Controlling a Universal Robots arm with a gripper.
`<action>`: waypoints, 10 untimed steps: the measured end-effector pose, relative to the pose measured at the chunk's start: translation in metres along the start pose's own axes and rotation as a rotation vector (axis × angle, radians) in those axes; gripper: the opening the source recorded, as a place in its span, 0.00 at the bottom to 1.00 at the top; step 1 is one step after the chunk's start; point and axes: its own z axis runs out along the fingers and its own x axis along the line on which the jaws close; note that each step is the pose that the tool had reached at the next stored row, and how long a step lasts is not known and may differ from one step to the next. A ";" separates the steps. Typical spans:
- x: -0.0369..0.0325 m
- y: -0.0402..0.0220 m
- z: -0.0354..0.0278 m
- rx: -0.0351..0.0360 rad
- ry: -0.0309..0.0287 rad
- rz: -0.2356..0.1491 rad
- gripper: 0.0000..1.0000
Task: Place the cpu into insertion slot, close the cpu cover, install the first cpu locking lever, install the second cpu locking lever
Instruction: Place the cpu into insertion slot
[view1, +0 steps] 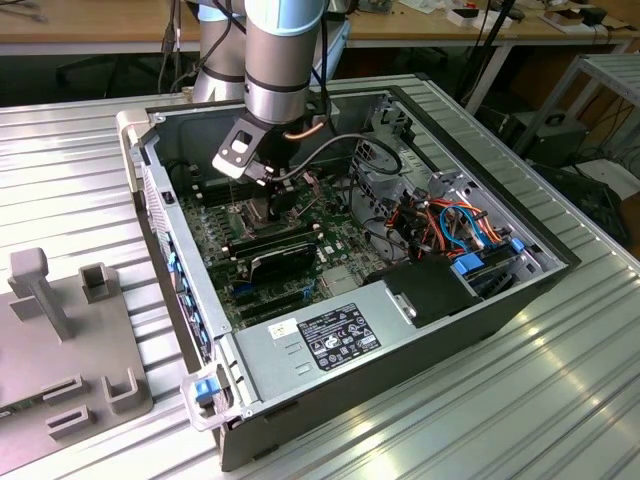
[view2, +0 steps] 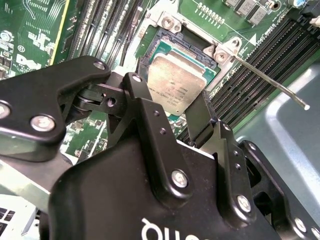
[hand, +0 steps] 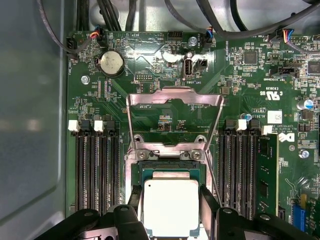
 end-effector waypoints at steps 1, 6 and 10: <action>0.0000 -0.0001 0.0013 0.0000 0.0000 0.000 0.55; 0.0001 -0.0009 0.0063 0.0002 0.0000 -0.001 0.55; 0.0002 -0.0011 0.0070 0.0000 0.0002 0.001 0.55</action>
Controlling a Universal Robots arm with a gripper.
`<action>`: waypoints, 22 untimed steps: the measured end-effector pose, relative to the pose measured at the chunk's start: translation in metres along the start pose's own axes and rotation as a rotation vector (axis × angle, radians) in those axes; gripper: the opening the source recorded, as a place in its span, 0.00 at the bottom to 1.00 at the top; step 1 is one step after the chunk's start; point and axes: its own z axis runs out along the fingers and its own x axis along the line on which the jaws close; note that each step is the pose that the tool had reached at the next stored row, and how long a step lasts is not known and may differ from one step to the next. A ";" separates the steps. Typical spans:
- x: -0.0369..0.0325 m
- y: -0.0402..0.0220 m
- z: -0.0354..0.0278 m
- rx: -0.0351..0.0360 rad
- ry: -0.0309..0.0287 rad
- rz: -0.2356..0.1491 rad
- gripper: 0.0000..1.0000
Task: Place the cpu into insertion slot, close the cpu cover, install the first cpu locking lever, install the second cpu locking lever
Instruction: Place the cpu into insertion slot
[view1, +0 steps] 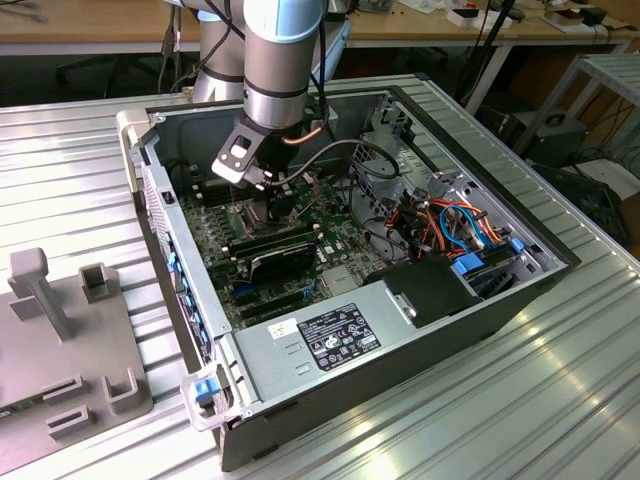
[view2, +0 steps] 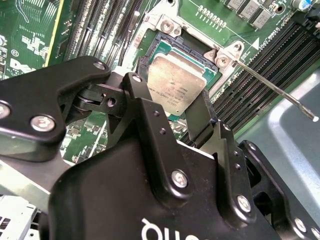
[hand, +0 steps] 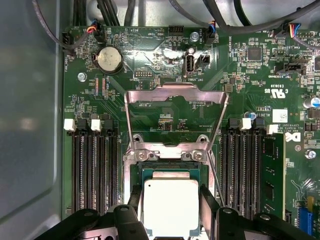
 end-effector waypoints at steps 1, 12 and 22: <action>0.0000 0.0000 0.0002 -0.0001 0.0003 0.000 0.55; 0.0001 0.0005 0.0036 0.0000 0.0009 0.004 0.55; 0.0002 0.0019 0.0076 0.0002 0.0019 0.006 0.55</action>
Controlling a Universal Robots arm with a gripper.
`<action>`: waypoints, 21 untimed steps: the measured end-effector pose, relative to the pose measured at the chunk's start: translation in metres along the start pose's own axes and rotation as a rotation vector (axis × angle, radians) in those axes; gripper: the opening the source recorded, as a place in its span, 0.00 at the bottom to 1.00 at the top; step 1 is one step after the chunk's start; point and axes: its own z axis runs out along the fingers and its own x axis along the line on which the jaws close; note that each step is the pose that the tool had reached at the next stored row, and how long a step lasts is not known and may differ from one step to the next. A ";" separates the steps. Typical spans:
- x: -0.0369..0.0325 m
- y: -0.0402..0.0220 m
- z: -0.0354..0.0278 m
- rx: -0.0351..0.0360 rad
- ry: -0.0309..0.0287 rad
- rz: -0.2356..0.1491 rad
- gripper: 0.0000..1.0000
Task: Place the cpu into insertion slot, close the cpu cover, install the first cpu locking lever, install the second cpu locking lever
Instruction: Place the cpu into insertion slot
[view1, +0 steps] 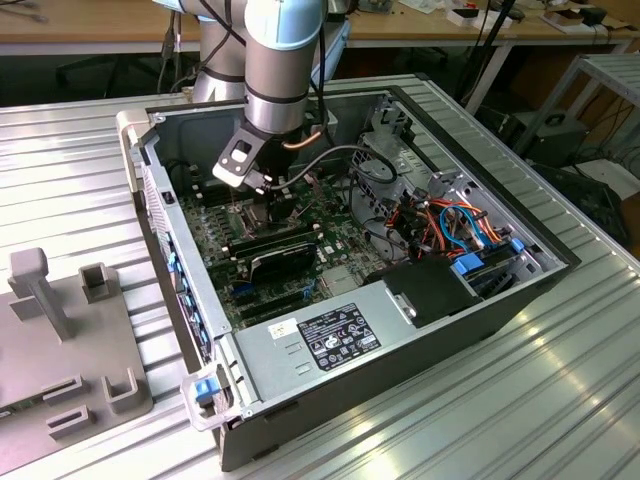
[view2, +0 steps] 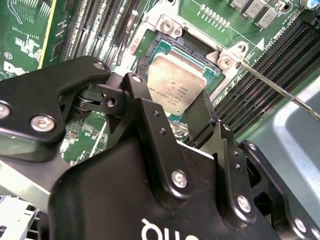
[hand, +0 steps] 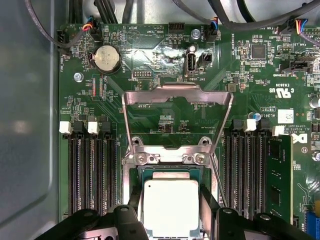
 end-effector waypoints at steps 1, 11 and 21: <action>0.0000 0.0000 0.0001 0.0000 0.0002 0.000 0.55; 0.0002 0.0009 0.0002 0.0001 0.0003 0.005 0.62; 0.0009 0.0032 0.0002 0.0007 -0.0011 0.034 0.55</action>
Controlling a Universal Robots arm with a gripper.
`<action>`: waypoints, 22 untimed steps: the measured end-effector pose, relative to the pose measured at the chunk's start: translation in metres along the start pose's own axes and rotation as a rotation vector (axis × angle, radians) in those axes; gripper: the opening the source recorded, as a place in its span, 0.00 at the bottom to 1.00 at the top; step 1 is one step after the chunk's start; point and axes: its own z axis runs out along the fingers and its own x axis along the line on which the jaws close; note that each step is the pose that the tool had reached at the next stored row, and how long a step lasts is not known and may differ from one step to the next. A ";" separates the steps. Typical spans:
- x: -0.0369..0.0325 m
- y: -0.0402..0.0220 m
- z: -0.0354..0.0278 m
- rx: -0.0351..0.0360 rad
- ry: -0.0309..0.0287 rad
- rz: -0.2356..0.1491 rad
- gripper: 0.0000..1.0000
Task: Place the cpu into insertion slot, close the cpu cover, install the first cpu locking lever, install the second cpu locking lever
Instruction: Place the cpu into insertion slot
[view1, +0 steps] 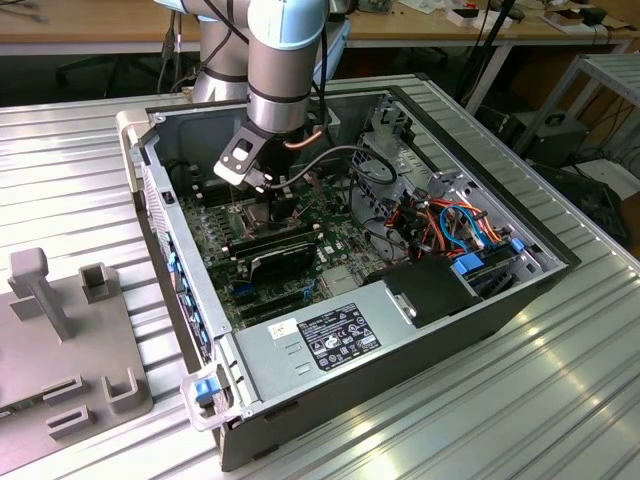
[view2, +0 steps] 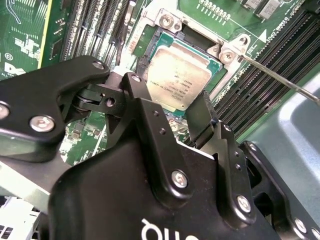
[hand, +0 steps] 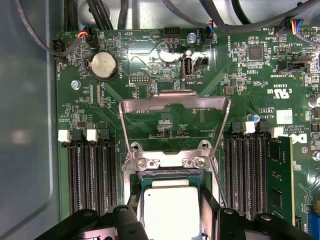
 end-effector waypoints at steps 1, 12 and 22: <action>0.0000 0.0000 0.0000 -0.0001 0.0000 0.000 0.55; 0.0000 0.0000 0.0001 -0.0001 0.0002 0.000 0.55; 0.0000 0.0000 0.0001 -0.0001 0.0002 0.000 0.55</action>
